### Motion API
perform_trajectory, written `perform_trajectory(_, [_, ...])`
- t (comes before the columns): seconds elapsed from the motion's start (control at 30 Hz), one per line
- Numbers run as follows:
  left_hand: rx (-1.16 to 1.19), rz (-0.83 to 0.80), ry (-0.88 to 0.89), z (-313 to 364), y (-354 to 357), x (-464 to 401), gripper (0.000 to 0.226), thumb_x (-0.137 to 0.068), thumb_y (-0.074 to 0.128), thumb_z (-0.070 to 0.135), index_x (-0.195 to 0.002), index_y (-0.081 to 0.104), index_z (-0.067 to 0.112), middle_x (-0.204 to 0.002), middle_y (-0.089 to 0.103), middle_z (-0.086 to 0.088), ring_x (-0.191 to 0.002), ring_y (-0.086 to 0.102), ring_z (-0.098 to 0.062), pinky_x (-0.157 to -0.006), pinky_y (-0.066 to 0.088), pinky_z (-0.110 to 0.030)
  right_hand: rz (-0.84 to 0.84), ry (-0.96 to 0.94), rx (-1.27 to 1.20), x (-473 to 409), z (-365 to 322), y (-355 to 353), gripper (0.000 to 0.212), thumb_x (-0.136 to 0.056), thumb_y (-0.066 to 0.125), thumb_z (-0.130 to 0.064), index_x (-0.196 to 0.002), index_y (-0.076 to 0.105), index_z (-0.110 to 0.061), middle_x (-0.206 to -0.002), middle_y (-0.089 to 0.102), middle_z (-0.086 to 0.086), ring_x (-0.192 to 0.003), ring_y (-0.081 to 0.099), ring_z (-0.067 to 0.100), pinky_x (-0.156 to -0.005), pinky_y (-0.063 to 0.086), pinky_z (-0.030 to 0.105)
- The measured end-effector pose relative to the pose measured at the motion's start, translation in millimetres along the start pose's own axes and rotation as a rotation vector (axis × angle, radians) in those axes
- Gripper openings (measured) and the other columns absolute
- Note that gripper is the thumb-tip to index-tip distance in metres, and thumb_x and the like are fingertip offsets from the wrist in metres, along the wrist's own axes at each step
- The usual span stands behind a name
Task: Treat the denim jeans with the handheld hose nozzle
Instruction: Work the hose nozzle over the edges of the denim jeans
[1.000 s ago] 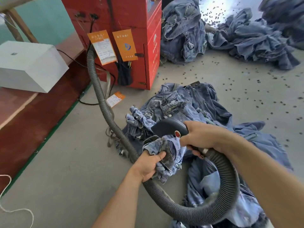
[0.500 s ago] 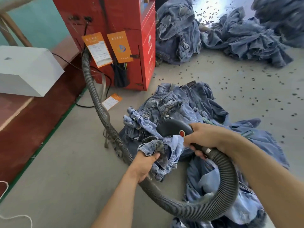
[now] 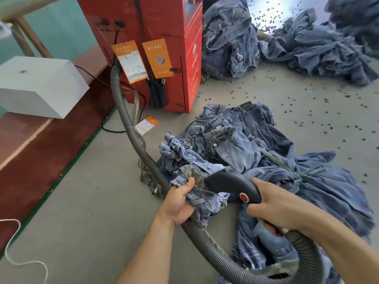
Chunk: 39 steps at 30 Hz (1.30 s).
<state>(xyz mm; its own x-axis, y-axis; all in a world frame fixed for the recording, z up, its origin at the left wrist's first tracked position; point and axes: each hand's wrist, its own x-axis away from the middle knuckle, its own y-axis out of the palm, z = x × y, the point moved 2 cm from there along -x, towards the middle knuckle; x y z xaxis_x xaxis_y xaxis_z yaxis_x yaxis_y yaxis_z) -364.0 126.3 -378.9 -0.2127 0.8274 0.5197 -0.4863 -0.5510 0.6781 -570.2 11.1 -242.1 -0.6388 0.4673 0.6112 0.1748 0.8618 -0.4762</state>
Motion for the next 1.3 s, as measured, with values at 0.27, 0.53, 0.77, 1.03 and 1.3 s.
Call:
perform_trajectory(0.27, [0.027,-0.062,0.007,-1.7,6.9,-0.5,0.038,-0.105,0.049,0.019,-0.134,0.065,-0.001,-0.143,0.058,-0.027,-0.131,0.059,-0.041,-0.099,0.055,-0.050,0.100,-0.081,-0.121,-16.5,-21.5,-19.5,0.020,-0.088,0.062,-0.012,-0.101,0.047,-0.015,-0.056,0.060,0.008,-0.043,0.052,0.025,-0.042,0.046,0.032])
perform_trajectory(0.53, [0.014,-0.052,-0.013,-8.4,11.0,-0.4,0.041,-0.101,0.049,0.018,-0.134,0.065,-0.001,-0.140,0.061,-0.025,-0.127,0.062,-0.040,-0.097,0.057,-0.052,0.070,-0.056,-0.078,-31.6,-29.7,-5.5,0.019,-0.089,0.059,-0.005,-0.103,0.048,-0.011,-0.065,0.061,0.011,-0.046,0.053,0.023,-0.047,0.049,0.034])
perform_trajectory(0.77, [0.021,-0.073,-0.009,0.2,10.2,-2.4,0.039,-0.103,0.045,0.017,-0.128,0.069,-0.001,-0.138,0.062,-0.026,-0.126,0.062,-0.040,-0.095,0.058,-0.051,-0.031,-0.008,-0.017,-0.2,-10.7,-12.6,0.024,-0.083,0.059,-0.012,-0.104,0.047,-0.012,-0.057,0.063,0.010,-0.042,0.055,0.024,-0.044,0.049,0.033])
perform_trajectory(1.03, [-0.787,0.238,0.122,-26.2,27.1,7.3,0.038,-0.102,0.063,0.012,-0.139,0.058,0.008,-0.129,0.069,-0.001,-0.120,0.066,-0.020,-0.093,0.053,-0.024,0.302,-0.081,-0.424,11.7,-12.6,-39.1,0.020,-0.091,0.062,-0.003,-0.101,0.049,-0.014,-0.064,0.058,0.016,-0.046,0.051,0.028,-0.045,0.049,0.035])
perform_trajectory(1.3, [-1.491,0.184,0.669,-29.9,43.6,21.0,0.060,-0.095,0.057,0.051,-0.149,0.049,0.026,-0.157,0.046,0.004,-0.149,0.032,-0.012,-0.125,0.012,-0.021,0.208,-0.032,-0.166,30.4,-5.8,-23.8,0.021,-0.090,0.067,-0.007,-0.098,0.047,-0.011,-0.056,0.058,0.017,-0.043,0.052,0.030,-0.044,0.044,0.037])
